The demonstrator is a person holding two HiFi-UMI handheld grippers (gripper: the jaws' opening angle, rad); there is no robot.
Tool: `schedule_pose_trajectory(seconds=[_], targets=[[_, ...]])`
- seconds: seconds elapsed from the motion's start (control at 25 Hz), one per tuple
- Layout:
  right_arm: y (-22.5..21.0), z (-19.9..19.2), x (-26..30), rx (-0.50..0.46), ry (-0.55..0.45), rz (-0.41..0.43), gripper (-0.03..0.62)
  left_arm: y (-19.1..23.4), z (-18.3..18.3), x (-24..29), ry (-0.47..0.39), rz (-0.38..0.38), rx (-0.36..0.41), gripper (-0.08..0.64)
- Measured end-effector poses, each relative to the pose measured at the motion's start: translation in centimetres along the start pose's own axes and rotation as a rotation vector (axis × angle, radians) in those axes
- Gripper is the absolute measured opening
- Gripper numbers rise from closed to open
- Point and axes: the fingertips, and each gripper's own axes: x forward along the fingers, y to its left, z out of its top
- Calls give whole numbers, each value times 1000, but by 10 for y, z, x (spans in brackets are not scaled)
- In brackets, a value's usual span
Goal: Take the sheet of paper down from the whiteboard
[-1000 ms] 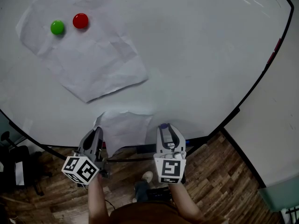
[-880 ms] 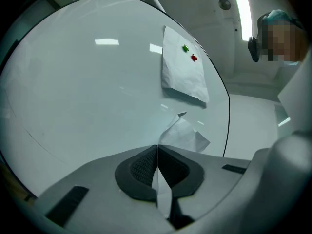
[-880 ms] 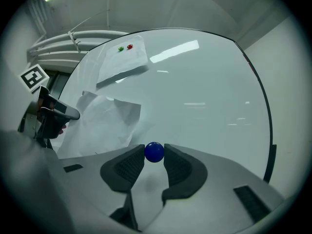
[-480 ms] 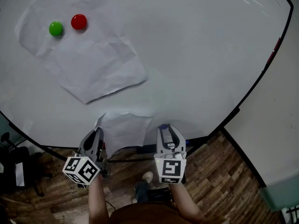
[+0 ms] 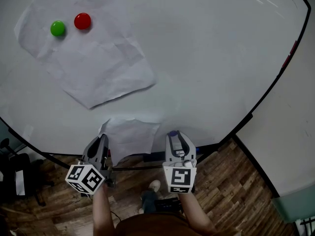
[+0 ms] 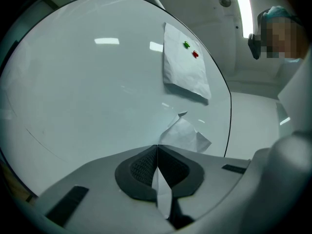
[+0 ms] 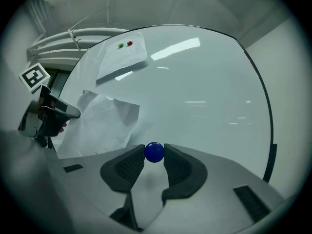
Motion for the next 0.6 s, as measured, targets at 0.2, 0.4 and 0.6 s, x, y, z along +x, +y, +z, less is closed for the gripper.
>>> schedule_pose_trajectory(seconds=[0.2,0.4,0.6], targets=[[2,-3,0,-3,8,6,135,1,-1,-1,4,7,-1,25],[7,-2,0,-6,4,14,135,3,1,-3,-1,9,-4,25],[8,-1,1,-6,-3,13,135,4,3,-3,-7,7,-3,25]])
